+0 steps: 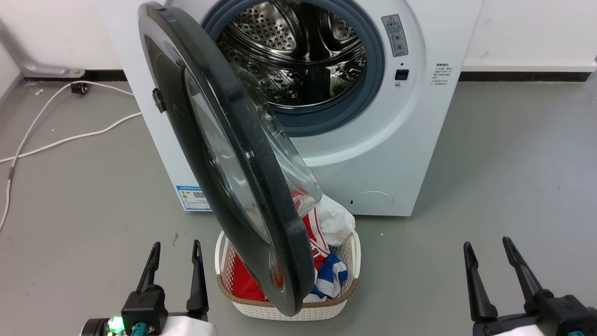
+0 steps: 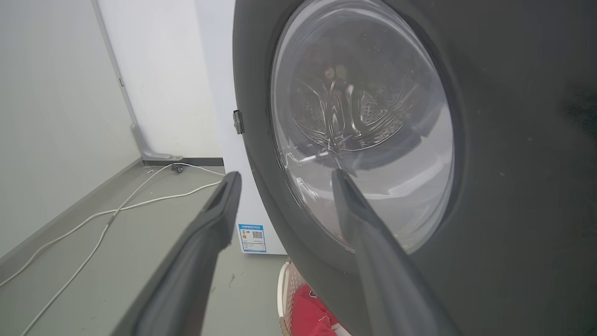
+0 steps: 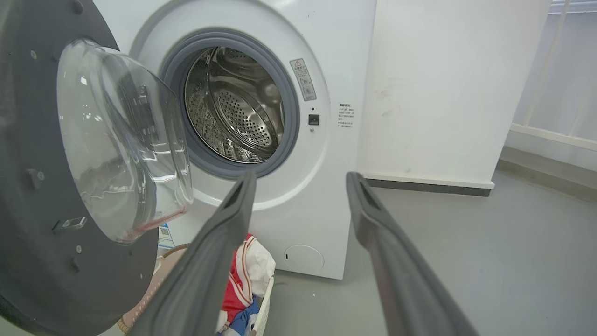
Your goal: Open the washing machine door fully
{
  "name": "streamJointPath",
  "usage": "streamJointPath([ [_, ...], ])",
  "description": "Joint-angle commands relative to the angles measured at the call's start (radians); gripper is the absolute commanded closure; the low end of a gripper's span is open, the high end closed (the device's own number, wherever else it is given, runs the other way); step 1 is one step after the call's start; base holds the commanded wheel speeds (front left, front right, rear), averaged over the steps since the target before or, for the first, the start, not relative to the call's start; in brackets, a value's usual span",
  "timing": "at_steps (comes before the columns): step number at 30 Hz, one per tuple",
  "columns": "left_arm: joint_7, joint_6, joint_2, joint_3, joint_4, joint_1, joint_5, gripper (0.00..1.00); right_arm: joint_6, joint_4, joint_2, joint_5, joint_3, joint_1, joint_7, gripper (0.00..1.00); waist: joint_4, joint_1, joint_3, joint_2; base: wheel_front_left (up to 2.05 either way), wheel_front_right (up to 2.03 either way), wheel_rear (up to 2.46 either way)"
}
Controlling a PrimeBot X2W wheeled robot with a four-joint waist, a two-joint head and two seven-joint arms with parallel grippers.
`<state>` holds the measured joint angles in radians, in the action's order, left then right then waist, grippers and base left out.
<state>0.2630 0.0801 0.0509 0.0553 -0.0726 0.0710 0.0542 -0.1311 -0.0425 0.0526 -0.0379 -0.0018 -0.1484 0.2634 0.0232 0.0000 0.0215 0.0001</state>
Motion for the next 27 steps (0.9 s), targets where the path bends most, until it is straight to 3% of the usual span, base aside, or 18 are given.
streamJointPath([
  [1, 0.003, 0.004, -0.001, 0.0, -0.001, -0.003, -0.004, 0.0, 0.001, 0.007, -0.004, -0.016, -0.004, -0.015, 0.002, 0.0, 0.0, 0.0, 0.0, -0.0001, 0.0, 0.0, 0.0],
  [25, 0.003, 0.014, -0.001, -0.007, 0.012, 0.003, -0.001, 0.0, 0.0, 0.052, -0.004, -0.097, -0.014, -0.01, 0.002, 0.0, 0.005, 0.0, 0.007, -0.0001, 0.0, 0.0, 0.0],
  [26, 0.003, 0.015, -0.001, -0.009, 0.02, 0.001, -0.002, 0.39, 0.0, 0.052, -0.004, -0.1, -0.014, -0.009, 0.002, 0.0, 0.005, 0.0, 0.007, -0.0001, 0.0, 0.0, 0.0],
  [27, 0.003, 0.016, -0.001, -0.012, 0.028, -0.001, -0.001, 0.95, 0.0, 0.052, -0.004, -0.102, -0.014, -0.009, 0.002, 0.0, 0.005, 0.0, 0.007, -0.0001, 0.0, 0.0, 0.0],
])
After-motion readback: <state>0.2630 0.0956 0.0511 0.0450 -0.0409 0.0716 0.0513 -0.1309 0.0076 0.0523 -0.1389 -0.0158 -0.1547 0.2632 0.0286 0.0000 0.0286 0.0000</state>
